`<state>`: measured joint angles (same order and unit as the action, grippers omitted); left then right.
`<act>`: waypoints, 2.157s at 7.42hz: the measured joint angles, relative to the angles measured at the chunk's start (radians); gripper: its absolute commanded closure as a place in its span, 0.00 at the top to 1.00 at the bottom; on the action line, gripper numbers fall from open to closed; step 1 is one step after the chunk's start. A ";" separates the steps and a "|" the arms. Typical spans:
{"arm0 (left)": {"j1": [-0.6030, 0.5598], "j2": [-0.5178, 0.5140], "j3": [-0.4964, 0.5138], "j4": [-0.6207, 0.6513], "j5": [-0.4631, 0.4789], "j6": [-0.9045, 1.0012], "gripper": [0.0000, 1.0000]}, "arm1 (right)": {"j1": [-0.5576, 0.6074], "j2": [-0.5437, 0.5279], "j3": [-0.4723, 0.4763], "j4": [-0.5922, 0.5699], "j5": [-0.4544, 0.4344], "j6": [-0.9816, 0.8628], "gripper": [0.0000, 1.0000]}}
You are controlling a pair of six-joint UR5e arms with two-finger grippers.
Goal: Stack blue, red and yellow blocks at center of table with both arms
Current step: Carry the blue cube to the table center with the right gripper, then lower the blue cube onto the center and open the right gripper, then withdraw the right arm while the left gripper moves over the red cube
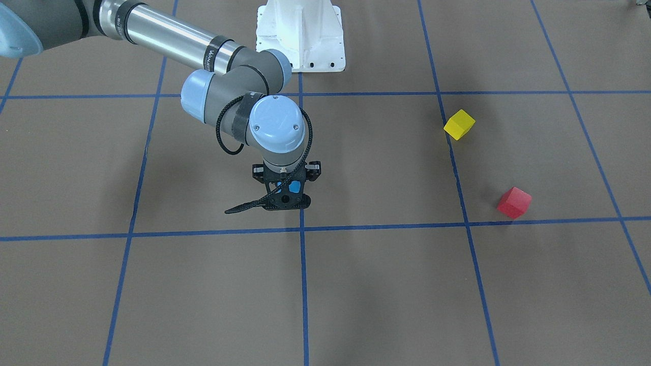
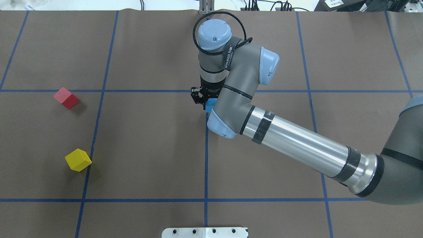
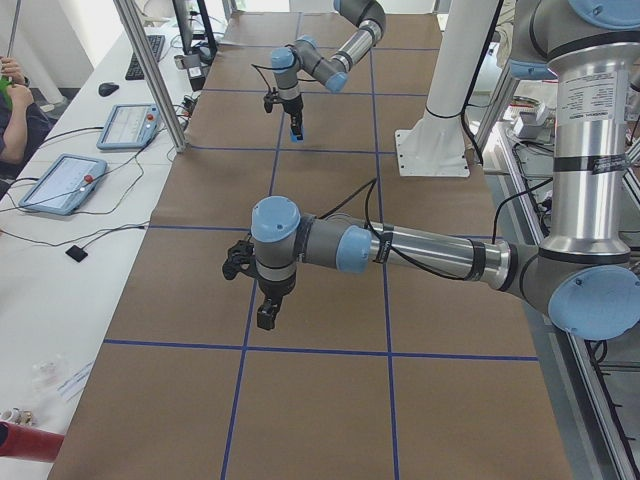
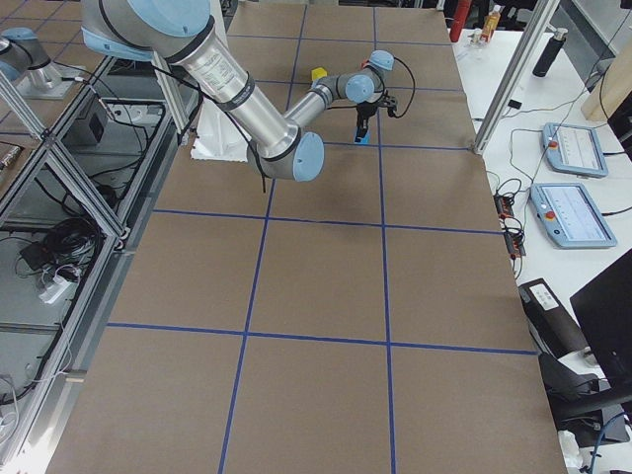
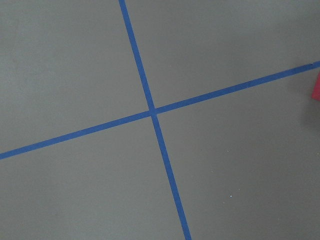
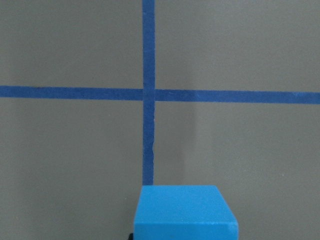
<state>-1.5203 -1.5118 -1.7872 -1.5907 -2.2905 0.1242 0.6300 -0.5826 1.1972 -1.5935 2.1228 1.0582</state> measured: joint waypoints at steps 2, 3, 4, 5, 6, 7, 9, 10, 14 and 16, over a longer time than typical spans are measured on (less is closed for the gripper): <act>0.000 -0.001 0.000 0.000 0.001 0.000 1.00 | -0.011 0.020 -0.037 0.016 -0.002 0.021 0.02; 0.000 -0.001 0.000 0.000 0.001 0.000 1.00 | -0.014 0.023 -0.042 0.020 -0.003 0.023 0.45; 0.000 -0.001 0.001 0.000 0.002 0.001 1.00 | -0.017 0.022 -0.049 0.027 -0.003 0.024 0.81; 0.001 -0.001 0.002 0.000 0.002 0.001 1.00 | -0.022 0.020 -0.059 0.047 -0.010 0.025 0.96; 0.002 -0.001 0.002 0.000 0.002 0.002 1.00 | -0.028 0.017 -0.066 0.067 -0.022 0.029 0.98; 0.002 -0.001 0.002 0.000 0.002 0.002 1.00 | -0.032 0.016 -0.069 0.077 -0.031 0.040 0.99; 0.002 -0.001 0.003 0.000 0.002 0.002 1.00 | -0.034 0.019 -0.068 0.083 -0.036 0.067 0.99; 0.002 -0.005 0.002 0.000 0.002 0.002 1.00 | -0.035 0.020 -0.066 0.084 -0.036 0.074 0.99; 0.038 -0.070 -0.043 0.007 -0.001 -0.196 1.00 | 0.043 -0.015 0.058 0.068 -0.041 0.085 0.99; 0.171 -0.090 -0.118 -0.005 0.002 -0.478 0.99 | 0.125 -0.092 0.143 0.056 -0.043 0.013 0.99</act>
<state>-1.3489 -1.6014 -1.9054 -1.5960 -2.2889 -0.3534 0.7554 -0.6750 1.3406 -1.5377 2.0803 1.0716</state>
